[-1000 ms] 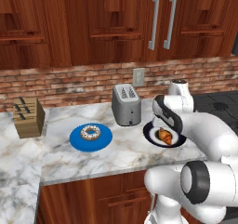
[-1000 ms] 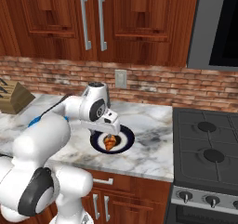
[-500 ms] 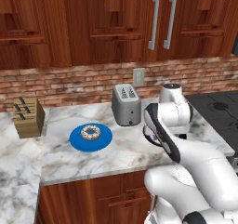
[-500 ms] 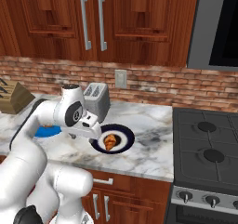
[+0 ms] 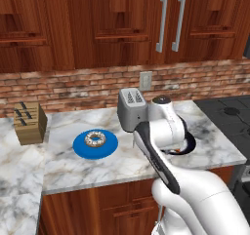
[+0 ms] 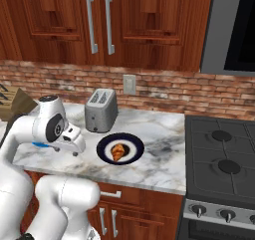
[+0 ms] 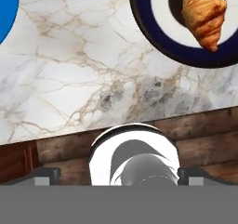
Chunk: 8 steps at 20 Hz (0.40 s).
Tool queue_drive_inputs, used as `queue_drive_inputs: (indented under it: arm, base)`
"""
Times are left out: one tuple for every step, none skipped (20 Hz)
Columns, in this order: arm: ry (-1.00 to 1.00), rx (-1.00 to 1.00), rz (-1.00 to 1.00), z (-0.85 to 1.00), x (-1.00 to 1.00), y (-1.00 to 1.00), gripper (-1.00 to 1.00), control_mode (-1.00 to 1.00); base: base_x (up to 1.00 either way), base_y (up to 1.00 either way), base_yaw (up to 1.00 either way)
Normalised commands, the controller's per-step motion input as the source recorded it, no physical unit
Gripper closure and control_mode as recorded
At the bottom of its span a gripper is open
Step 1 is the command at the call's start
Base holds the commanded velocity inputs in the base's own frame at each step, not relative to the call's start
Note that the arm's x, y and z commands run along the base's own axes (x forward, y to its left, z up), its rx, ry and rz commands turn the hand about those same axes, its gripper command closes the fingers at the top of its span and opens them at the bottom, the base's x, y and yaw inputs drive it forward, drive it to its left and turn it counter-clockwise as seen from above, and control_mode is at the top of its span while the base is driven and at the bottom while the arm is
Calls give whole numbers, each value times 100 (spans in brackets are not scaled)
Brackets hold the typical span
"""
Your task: Place the pastries on the plates.
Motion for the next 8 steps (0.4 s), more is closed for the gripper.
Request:
queue_drive_inputs:
  arm:
    - [0, 0, 1, 1, -2, 53, -100, -100]
    - [1, 0, 0, 0, 0, 44, -100, -100]
    - [3, 0, 0, 0, 0, 30, -100, -100]
    - [4, 0, 0, 0, 0, 24, -100, -100]
    - [5, 0, 0, 0, 0, 24, -100, -100]
    - [4, 0, 0, 0, -9, 15, -100, -100]
    - [2, 0, 0, 0, -16, 16, -100, -100]
    - [0, 0, 0, 0, -21, 13, -100, -100]
  base:
    - [0, 0, 0]
    - [0, 0, 0]
    - [0, 0, 0]
    - [0, 0, 0]
    - [0, 0, 0]
    - [0, 0, 0]
    - [0, 0, 0]
    - [0, 0, 0]
